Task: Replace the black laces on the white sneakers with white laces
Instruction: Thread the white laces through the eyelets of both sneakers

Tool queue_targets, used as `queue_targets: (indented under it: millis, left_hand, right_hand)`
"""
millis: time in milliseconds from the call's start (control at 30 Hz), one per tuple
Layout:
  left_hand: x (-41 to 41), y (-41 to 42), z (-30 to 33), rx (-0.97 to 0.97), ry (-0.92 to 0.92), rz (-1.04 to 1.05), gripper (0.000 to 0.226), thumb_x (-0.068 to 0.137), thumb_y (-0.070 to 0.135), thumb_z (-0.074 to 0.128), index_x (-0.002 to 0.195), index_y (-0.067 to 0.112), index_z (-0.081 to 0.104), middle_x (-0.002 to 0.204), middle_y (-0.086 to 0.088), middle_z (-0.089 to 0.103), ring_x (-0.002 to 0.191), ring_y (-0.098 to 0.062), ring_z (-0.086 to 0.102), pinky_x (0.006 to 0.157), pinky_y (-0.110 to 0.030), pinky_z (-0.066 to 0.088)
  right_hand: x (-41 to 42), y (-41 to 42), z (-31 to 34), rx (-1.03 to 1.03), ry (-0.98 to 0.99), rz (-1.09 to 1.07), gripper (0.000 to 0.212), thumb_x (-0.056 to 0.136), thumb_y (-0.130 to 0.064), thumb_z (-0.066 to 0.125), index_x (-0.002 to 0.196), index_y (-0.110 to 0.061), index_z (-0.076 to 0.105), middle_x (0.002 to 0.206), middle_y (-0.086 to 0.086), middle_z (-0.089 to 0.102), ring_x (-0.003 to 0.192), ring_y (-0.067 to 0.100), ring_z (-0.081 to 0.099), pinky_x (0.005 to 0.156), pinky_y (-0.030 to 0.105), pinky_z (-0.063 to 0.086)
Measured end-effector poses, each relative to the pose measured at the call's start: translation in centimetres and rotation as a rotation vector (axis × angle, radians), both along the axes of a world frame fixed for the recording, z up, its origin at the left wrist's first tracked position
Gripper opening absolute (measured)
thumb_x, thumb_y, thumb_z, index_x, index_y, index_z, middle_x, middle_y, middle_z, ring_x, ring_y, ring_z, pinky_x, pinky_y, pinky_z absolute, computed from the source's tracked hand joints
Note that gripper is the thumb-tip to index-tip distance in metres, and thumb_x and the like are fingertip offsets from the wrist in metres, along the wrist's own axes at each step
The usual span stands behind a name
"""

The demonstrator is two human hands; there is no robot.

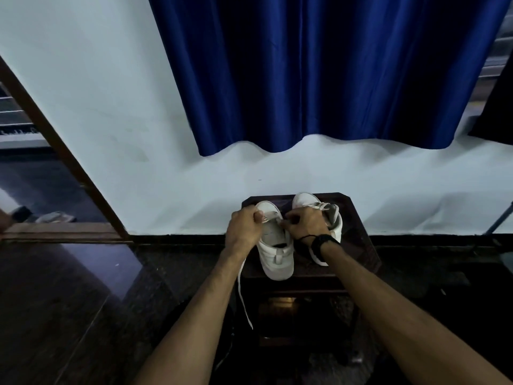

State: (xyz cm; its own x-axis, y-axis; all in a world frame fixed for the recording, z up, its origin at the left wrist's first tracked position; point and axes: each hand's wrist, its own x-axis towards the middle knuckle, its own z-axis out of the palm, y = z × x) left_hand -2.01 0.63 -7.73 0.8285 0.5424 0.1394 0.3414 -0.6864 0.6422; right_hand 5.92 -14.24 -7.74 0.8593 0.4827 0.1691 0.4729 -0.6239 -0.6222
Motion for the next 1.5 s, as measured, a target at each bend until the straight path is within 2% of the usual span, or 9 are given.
queue_targets:
  millis: [300,467,600,733,900,1033,1200,1367,1500]
  left_hand:
    - [0.9,-3.1,-1.7,0.350,-0.059,0.098,0.018,0.090,0.022,0.052,0.092,0.015,0.069,0.092,-0.010,0.069,0.087,-0.034,0.064,0.066,-0.036,0.047]
    - [0.9,-3.3,-2.7,0.395,-0.151,0.153,0.009,0.089,0.024,0.062,0.087,0.021,0.071,0.081,-0.003,0.069,0.078,-0.027,0.064,0.057,-0.031,0.041]
    - [1.0,-3.6,-2.8,0.396,-0.170,0.143,0.009,0.090,0.025,0.063,0.085,0.021,0.070,0.079,-0.003,0.069,0.075,-0.028,0.063,0.055,-0.031,0.038]
    - [1.2,-3.7,-3.1,0.431,-0.197,0.134,0.011,0.090,0.025,0.066,0.079,0.021,0.068,0.072,-0.001,0.067,0.068,-0.026,0.062,0.051,-0.030,0.038]
    - [1.5,-3.6,-3.3,0.455,-0.217,0.162,0.010,0.085,0.023,0.071,0.076,0.022,0.068,0.069,0.000,0.066,0.064,-0.024,0.062,0.049,-0.027,0.037]
    - [1.6,-3.6,-3.9,0.424,-0.203,0.249,0.005,0.086,0.021,0.067,0.081,0.020,0.069,0.075,0.000,0.067,0.072,-0.025,0.064,0.052,-0.031,0.043]
    - [1.8,-3.8,-4.2,0.424,-0.259,0.252,0.004,0.084,0.018,0.070,0.083,0.022,0.071,0.075,0.001,0.068,0.071,-0.023,0.063,0.051,-0.030,0.042]
    - [2.1,-3.4,-4.5,0.527,-0.296,0.139,0.009,0.088,0.022,0.068,0.078,0.022,0.068,0.071,0.002,0.066,0.065,-0.023,0.060,0.053,-0.030,0.041]
    - [2.3,-3.2,-4.6,0.551,-0.298,0.093,0.013,0.089,0.026,0.063,0.079,0.023,0.070,0.072,0.003,0.067,0.068,-0.022,0.061,0.057,-0.032,0.042]
  right_hand:
    - [1.2,1.0,-0.9,-0.022,0.038,-0.018,0.026,0.091,-0.021,0.053,0.085,-0.004,0.072,0.089,0.016,0.071,0.088,0.032,0.064,0.080,0.037,0.048]
    - [2.2,0.8,-0.6,-0.188,0.110,0.034,0.034,0.094,-0.034,0.055,0.079,-0.006,0.067,0.076,0.009,0.064,0.078,0.023,0.058,0.063,0.027,0.029]
    - [3.3,0.2,-0.2,-0.158,0.282,0.058,0.022,0.091,-0.038,0.061,0.088,-0.018,0.072,0.078,-0.001,0.062,0.078,0.014,0.054,0.060,0.013,0.033]
    - [4.5,-0.3,-0.5,-0.005,0.504,0.138,0.011,0.088,-0.007,0.064,0.082,-0.016,0.068,0.084,0.007,0.064,0.091,0.024,0.059,0.077,0.031,0.048]
    - [3.5,-1.5,1.1,0.222,0.827,0.148,0.037,0.090,0.023,0.036,0.124,0.016,0.049,0.114,0.026,0.053,0.120,0.035,0.052,0.075,0.022,0.051]
    - [3.3,-1.1,1.1,0.296,0.943,0.027,0.026,0.094,0.013,0.042,0.082,-0.003,0.059,0.081,0.008,0.066,0.081,0.015,0.064,0.060,0.016,0.049]
    - [3.7,-1.1,0.9,0.397,1.075,-0.041,0.032,0.096,0.011,0.033,0.078,-0.006,0.051,0.126,0.019,0.058,0.128,0.031,0.047,0.094,0.032,0.041]
    - [4.1,-1.1,0.7,0.432,1.084,-0.040,0.039,0.094,0.019,0.025,0.124,0.010,0.048,0.086,0.010,0.056,0.085,0.019,0.058,0.073,0.030,0.045]
    - [3.8,-1.4,0.9,0.449,1.102,-0.014,0.041,0.094,0.019,0.026,0.133,0.018,0.038,0.083,0.009,0.055,0.121,0.034,0.051,0.082,0.034,0.044]
